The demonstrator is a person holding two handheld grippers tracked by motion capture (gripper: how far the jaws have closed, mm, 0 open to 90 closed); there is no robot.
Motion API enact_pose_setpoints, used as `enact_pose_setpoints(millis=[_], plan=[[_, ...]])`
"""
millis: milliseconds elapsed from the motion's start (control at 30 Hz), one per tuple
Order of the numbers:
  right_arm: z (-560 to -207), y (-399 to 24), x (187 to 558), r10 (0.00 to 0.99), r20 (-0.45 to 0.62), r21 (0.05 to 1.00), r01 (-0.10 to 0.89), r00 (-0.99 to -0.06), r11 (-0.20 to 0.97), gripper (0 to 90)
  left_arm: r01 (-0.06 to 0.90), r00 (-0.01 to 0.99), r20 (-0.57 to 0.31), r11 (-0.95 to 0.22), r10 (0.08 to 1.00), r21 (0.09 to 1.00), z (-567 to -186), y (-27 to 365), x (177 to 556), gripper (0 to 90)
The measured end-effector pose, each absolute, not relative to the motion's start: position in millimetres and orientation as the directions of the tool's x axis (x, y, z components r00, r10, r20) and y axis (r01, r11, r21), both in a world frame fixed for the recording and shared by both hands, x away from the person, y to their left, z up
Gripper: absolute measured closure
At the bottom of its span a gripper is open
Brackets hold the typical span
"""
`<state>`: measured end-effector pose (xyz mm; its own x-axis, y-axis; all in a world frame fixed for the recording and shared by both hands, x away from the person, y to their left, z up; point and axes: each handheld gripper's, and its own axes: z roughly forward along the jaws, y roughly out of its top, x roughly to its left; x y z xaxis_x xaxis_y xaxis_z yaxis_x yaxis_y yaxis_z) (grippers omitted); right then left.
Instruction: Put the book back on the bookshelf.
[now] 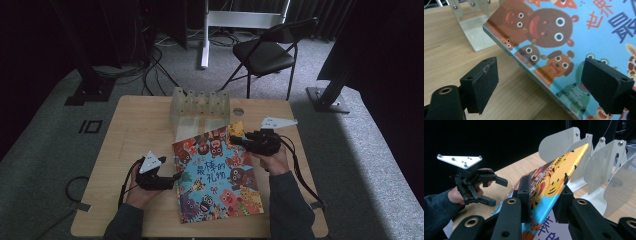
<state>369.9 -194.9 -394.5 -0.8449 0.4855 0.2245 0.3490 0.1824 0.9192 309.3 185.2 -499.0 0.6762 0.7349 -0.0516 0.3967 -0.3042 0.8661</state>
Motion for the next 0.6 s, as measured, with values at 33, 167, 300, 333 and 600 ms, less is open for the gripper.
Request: enact_pose_setpoints(millis=[33, 167, 300, 333, 600], plan=[[-392.0, -195.7, 368.0, 0.482, 0.220, 0.925, 0.338, -0.848, 0.174, 73.1, 0.395, 0.680, -0.054, -0.303, 0.731, 0.867, -498.4, 185.4, 309.0, 14.4], [-389.3, -197.8, 365.0, 0.478, 0.217, 0.932, 0.326, -0.851, 0.158, 74.3, 0.396, 0.686, -0.069, -0.292, 0.724, 0.870, -496.3, 185.2, 309.6, 14.4], [-386.1, -199.8, 361.2, 0.477, 0.220, 0.942, 0.312, -0.851, 0.121, 76.0, 0.406, 0.699, -0.105, -0.272, 0.707, 0.873, -494.6, 182.4, 314.2, 14.4], [-385.2, -200.6, 361.0, 0.473, 0.218, 0.945, 0.306, -0.854, 0.117, 76.2, 0.404, 0.704, -0.116, -0.260, 0.701, 0.877, -494.4, 182.0, 315.2, 14.5], [-383.1, -203.6, 358.5, 0.460, 0.207, 0.953, 0.284, -0.863, 0.105, 76.4, 0.422, 0.742, -0.202, -0.211, 0.639, 0.882, -498.6, 177.1, 326.5, 14.9]])
